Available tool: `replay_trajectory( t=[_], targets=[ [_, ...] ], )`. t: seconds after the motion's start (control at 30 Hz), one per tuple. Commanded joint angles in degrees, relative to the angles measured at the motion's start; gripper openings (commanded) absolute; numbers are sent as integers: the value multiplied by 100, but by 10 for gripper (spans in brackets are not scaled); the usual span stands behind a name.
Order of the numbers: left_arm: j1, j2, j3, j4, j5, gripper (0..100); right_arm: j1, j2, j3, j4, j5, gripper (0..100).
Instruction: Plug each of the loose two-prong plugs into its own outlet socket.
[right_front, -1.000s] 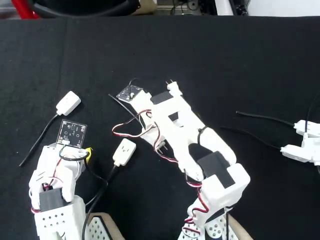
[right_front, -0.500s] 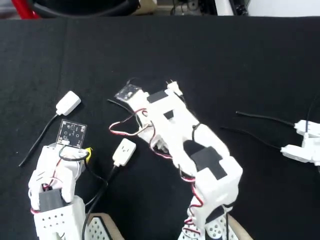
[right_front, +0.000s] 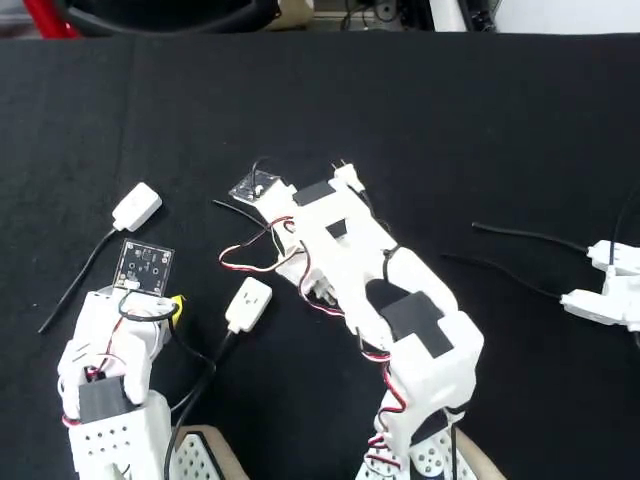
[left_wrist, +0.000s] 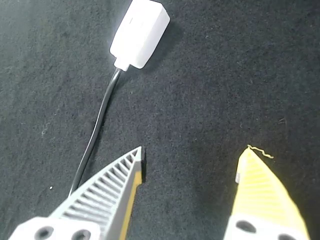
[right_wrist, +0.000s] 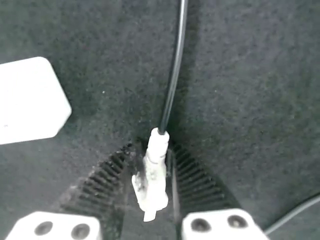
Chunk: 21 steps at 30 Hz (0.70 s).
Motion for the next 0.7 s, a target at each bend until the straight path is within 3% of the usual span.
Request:
replay_trajectory(
  t=[0.0,0.67],
  targets=[
    [-75,0,110,18,-26,296,-97,-251,-22,334,0,113],
    [-75,0,110,18,-26,296,-79,-356,-259,536,-141,116]
  ],
)
